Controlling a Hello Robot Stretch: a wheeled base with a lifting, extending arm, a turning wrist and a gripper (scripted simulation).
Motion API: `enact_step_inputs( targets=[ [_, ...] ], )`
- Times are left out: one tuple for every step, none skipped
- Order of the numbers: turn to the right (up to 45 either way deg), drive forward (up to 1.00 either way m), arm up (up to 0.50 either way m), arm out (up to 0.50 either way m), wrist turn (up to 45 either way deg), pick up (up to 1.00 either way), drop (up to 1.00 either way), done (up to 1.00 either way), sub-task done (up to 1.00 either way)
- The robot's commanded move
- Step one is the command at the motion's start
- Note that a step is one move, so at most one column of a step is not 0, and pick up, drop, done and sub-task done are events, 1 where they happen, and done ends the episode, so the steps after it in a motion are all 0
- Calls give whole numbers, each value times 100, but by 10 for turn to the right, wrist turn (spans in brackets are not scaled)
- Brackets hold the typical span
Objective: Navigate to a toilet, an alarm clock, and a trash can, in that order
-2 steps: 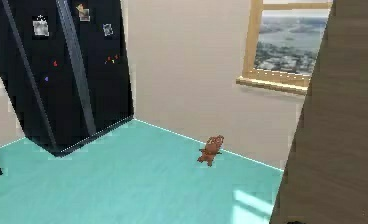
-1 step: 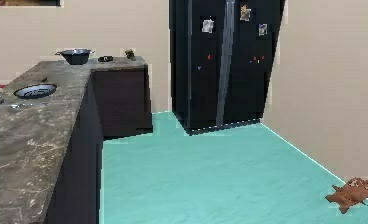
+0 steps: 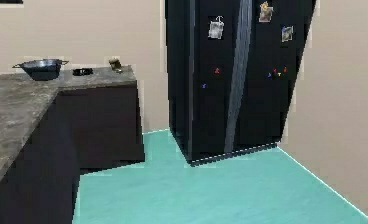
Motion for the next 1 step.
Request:
enact_step_inputs(
  targets=[
    [450, 0, 0, 0, 0, 0, 0, 0, 0]
  ],
)
